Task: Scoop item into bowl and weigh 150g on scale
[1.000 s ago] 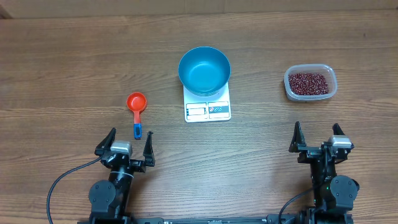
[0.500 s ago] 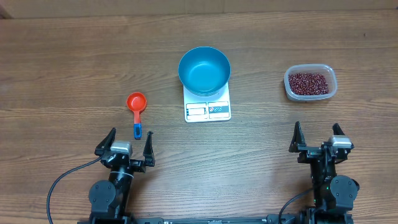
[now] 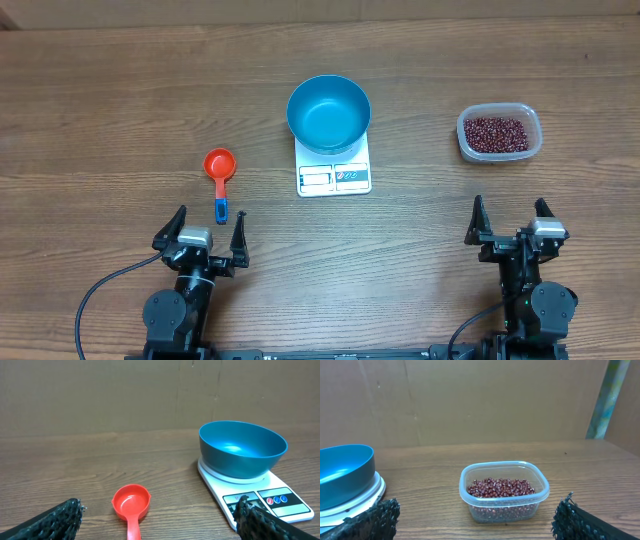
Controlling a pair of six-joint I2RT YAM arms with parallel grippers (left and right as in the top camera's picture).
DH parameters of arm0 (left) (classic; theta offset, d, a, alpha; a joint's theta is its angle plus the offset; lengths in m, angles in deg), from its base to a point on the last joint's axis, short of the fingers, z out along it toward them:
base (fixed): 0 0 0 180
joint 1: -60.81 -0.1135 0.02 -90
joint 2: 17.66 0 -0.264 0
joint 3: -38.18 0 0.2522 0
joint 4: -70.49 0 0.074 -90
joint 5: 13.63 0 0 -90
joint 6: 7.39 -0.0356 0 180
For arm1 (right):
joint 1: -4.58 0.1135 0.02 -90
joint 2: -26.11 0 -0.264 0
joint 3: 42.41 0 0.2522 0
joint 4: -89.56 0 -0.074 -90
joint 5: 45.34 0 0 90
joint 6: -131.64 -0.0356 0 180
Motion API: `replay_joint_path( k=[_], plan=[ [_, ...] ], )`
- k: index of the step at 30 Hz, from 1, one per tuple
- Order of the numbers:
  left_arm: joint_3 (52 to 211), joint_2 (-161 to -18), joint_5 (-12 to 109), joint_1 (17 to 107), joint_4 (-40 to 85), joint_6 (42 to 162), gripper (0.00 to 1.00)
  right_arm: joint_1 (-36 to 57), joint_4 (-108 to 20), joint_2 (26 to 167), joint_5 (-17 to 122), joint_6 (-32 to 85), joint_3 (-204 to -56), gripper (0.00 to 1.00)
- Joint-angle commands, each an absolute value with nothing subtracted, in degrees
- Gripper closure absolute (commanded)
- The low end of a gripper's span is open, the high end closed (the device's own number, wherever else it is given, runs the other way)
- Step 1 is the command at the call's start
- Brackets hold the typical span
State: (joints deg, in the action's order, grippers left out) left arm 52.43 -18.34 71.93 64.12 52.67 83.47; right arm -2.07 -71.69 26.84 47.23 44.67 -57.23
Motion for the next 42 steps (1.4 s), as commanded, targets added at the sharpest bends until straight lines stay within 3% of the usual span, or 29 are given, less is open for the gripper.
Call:
replay_joint_path(
  k=[1,25,42],
  plan=[
    [52.2,-17.9,72.1,64.2,52.6,82.4,0.0,-1.7,-72.0,26.3,46.9,44.7,-56.6,0.0],
    [53.3,-17.9,71.8,64.2,51.1,84.3,0.0,-1.7,-72.0,26.3,46.9,44.7,-56.6,0.0],
    [68.9,-18.7,73.9,64.2,29.2,84.3,0.01,-1.7,-72.0,26.3,46.9,44.7,-56.6,0.0]
  ],
)
